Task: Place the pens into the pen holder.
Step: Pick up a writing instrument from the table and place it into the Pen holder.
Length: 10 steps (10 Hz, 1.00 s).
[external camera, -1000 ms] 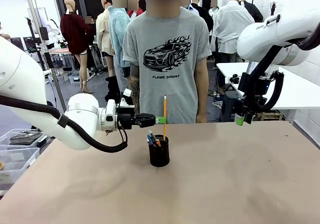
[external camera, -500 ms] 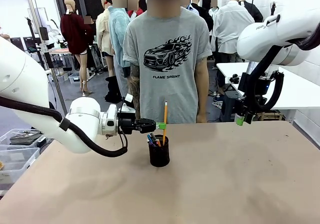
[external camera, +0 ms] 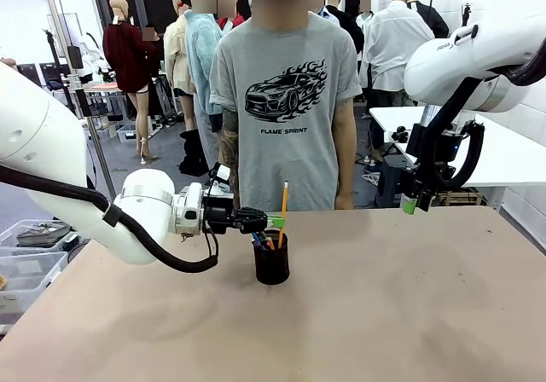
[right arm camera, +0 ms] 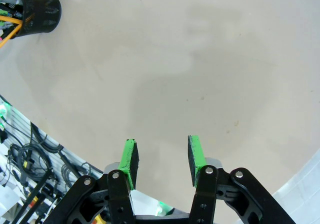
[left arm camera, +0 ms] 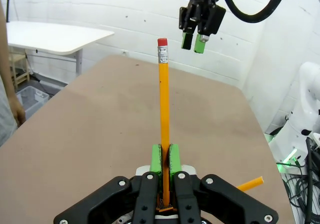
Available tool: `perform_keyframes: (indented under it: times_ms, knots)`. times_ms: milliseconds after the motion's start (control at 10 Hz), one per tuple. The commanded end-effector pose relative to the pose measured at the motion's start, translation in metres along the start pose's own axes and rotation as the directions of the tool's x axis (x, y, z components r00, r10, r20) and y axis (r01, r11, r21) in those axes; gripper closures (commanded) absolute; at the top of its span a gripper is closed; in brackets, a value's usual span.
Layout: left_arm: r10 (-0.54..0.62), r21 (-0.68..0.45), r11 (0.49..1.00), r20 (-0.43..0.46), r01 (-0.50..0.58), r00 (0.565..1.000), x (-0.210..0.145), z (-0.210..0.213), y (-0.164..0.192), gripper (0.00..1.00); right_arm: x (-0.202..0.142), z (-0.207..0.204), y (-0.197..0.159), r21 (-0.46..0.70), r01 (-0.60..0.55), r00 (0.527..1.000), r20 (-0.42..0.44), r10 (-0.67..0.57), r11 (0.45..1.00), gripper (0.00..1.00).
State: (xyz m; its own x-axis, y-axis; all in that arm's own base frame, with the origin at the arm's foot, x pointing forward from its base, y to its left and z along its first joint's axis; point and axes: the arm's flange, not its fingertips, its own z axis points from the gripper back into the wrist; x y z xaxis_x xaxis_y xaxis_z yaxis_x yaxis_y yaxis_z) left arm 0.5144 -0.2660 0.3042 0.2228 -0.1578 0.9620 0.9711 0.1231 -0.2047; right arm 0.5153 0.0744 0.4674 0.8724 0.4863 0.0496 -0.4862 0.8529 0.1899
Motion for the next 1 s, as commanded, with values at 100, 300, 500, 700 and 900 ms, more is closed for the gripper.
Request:
perform_keyframes:
  times_ms: [100, 300, 500, 700, 900]
  knots:
    - [-0.028, 0.016, 0.999, -0.021, 0.028, 0.999, -0.0021, -0.0004, 0.0009, 1.0, -0.0003, 0.0002, 0.0003, 0.021, -0.012, 1.0, 0.007, 0.012, 1.0, 0.48]
    - [-0.029, 0.017, 0.999, -0.031, 0.03, 0.999, -0.0029, -0.0002, 0.001, 1.0, -0.0003, 0.0002, 0.0003, 0.021, -0.012, 1.0, 0.007, 0.012, 1.0, 0.48]
    - [-0.029, 0.023, 0.999, -0.034, 0.03, 0.999, -0.0037, -0.0003, 0.001, 1.0, -0.0003, 0.0002, 0.0003, 0.021, -0.012, 1.0, 0.007, 0.012, 1.0, 0.48]
    - [-0.033, 0.028, 0.999, -0.036, 0.034, 0.999, -0.0041, -0.0003, 0.0006, 1.0, -0.0003, 0.0002, 0.0003, 0.021, -0.012, 1.0, 0.007, 0.012, 1.0, 0.48]
    - [-0.032, 0.035, 0.999, -0.035, 0.034, 0.999, -0.0057, -0.0005, 0.0008, 1.0, -0.0003, 0.0002, 0.0003, 0.021, -0.012, 1.0, 0.007, 0.012, 1.0, 0.48]
